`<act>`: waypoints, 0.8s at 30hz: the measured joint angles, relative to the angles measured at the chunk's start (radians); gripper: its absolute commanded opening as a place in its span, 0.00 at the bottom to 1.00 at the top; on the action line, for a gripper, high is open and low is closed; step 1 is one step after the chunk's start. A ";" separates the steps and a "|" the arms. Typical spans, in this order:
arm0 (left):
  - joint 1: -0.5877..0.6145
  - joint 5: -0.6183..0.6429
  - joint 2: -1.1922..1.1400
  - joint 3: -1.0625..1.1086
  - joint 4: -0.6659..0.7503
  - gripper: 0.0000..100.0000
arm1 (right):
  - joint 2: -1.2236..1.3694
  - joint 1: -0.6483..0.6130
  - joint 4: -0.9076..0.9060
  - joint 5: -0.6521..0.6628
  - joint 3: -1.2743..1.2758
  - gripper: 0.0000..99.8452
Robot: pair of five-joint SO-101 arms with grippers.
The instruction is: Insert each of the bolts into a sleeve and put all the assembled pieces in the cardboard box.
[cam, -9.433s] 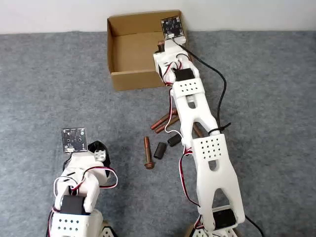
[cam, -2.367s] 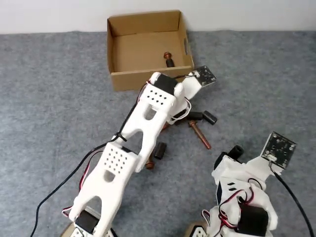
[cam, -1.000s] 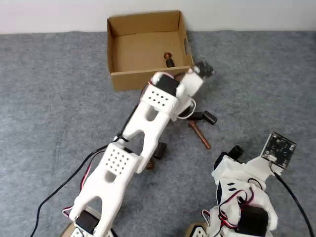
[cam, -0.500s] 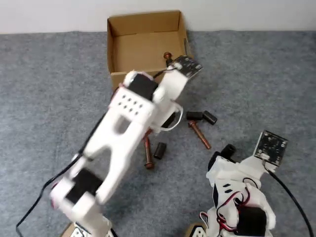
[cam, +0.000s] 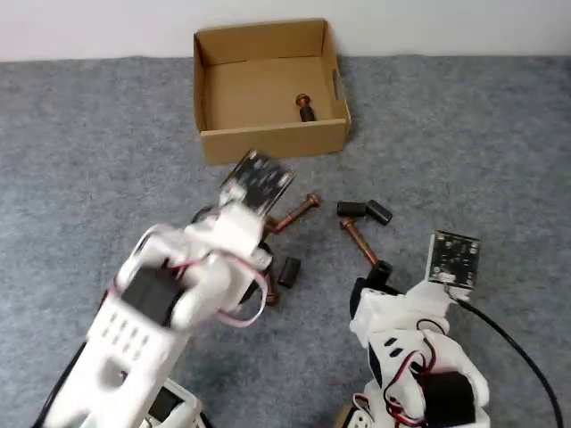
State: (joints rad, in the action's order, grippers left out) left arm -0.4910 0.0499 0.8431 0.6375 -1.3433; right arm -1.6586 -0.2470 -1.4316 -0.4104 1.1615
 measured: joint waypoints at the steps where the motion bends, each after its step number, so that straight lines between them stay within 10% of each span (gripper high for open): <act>1: 0.000 0.000 0.060 0.040 0.020 0.00 | 0.000 -0.018 0.000 0.000 0.000 0.01; 24: 0.002 0.384 0.784 0.404 0.384 0.00 | 0.009 -0.480 0.244 0.405 0.003 0.01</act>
State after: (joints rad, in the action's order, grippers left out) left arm -0.4895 0.4335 1.6272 1.0411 -0.9597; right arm -1.6494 -0.7273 -1.1876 -0.0054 1.1646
